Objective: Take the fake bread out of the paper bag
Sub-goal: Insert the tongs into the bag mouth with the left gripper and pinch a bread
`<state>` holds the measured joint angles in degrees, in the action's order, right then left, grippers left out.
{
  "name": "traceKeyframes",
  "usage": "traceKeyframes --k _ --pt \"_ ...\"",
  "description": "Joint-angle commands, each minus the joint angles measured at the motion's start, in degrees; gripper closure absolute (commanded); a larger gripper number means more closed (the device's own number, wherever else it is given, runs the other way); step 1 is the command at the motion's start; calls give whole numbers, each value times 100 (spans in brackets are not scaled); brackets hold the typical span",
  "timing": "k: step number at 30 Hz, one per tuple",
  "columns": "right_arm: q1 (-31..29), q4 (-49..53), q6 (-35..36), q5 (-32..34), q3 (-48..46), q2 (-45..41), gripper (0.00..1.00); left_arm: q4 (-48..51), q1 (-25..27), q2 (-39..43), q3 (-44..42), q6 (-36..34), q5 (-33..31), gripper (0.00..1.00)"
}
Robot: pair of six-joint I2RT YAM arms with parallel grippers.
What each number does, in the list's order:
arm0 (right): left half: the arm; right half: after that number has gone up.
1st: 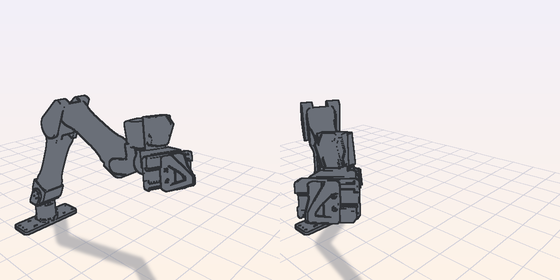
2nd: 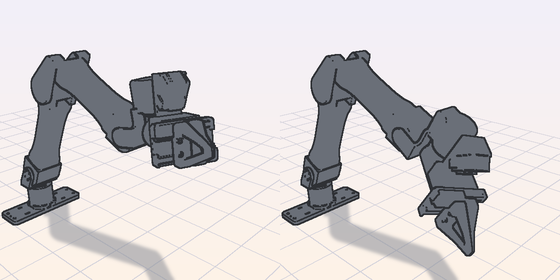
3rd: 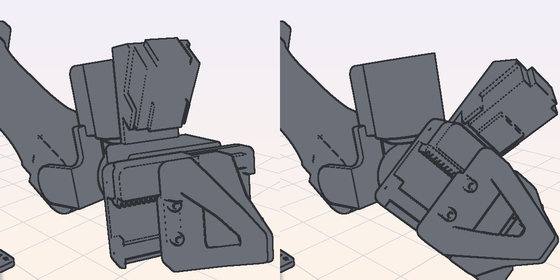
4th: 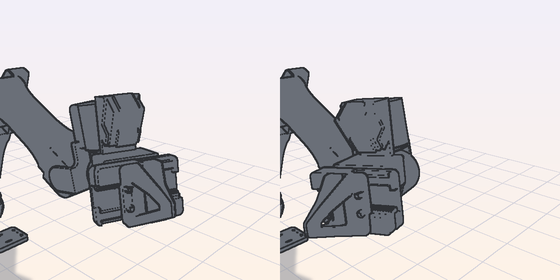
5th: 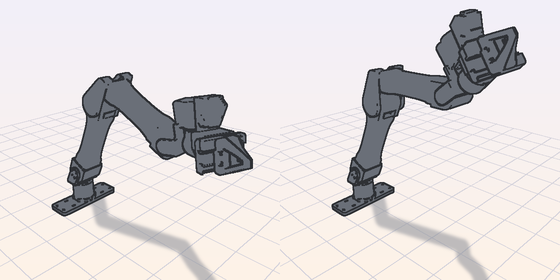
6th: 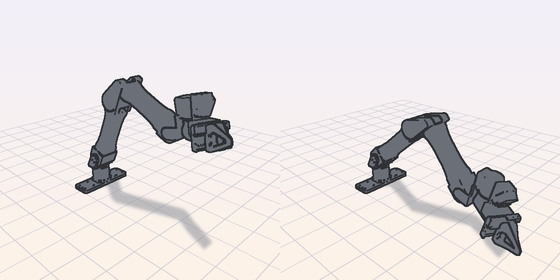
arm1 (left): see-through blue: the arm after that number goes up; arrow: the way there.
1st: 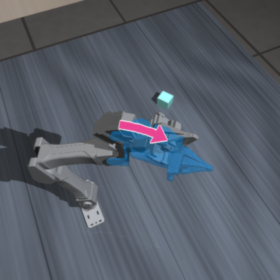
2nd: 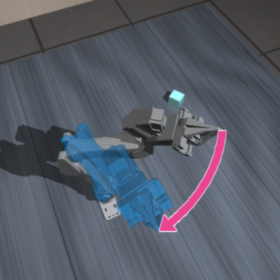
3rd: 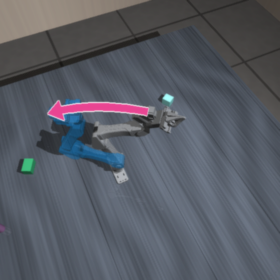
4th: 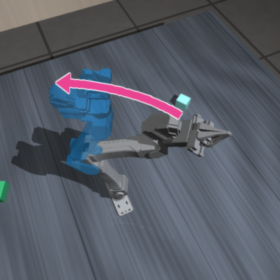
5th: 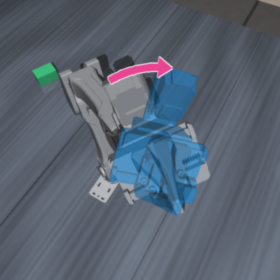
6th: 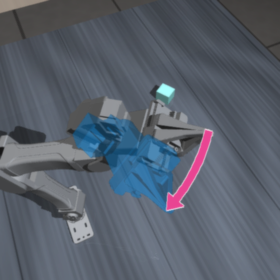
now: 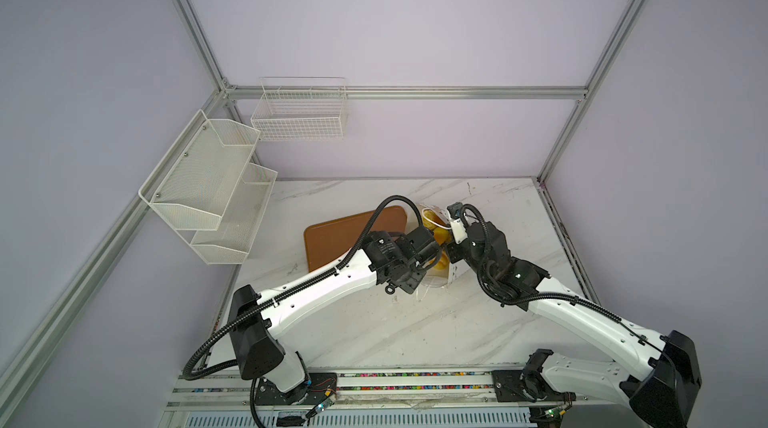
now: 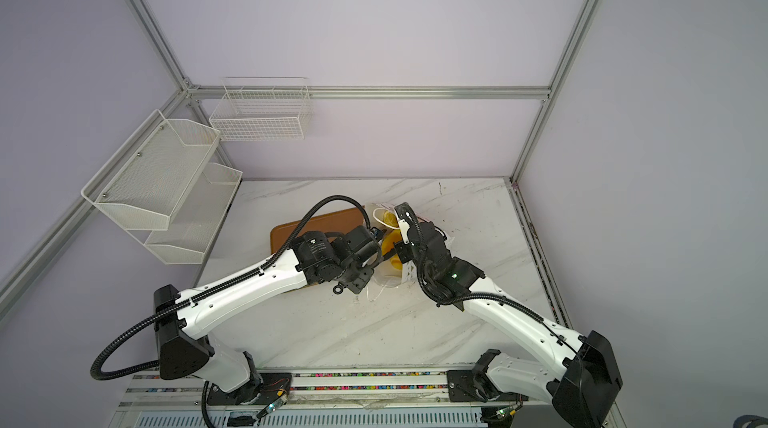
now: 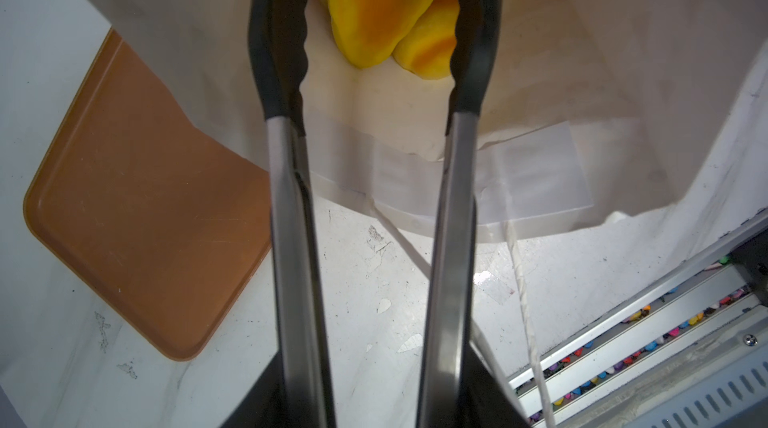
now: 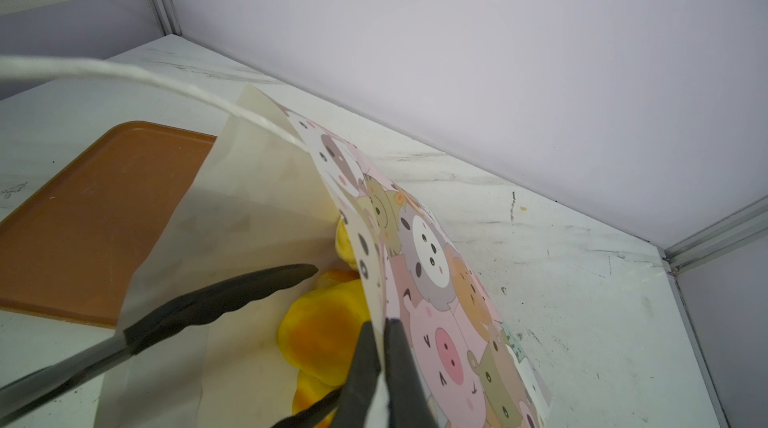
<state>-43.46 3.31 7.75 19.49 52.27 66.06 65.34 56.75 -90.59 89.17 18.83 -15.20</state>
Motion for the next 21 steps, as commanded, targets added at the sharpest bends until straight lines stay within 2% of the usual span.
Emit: traceKeyframes --k 1,17,21 --pt "4 -180 -85 -56 216 -118 100 -373 -76 80 658 -330 61 53" --pt "1 -139 -94 -87 253 -100 100 -608 -432 -612 1063 -624 273 53" --pt "4 -140 -103 -86 262 -88 100 -605 -454 -706 1154 -626 273 58"
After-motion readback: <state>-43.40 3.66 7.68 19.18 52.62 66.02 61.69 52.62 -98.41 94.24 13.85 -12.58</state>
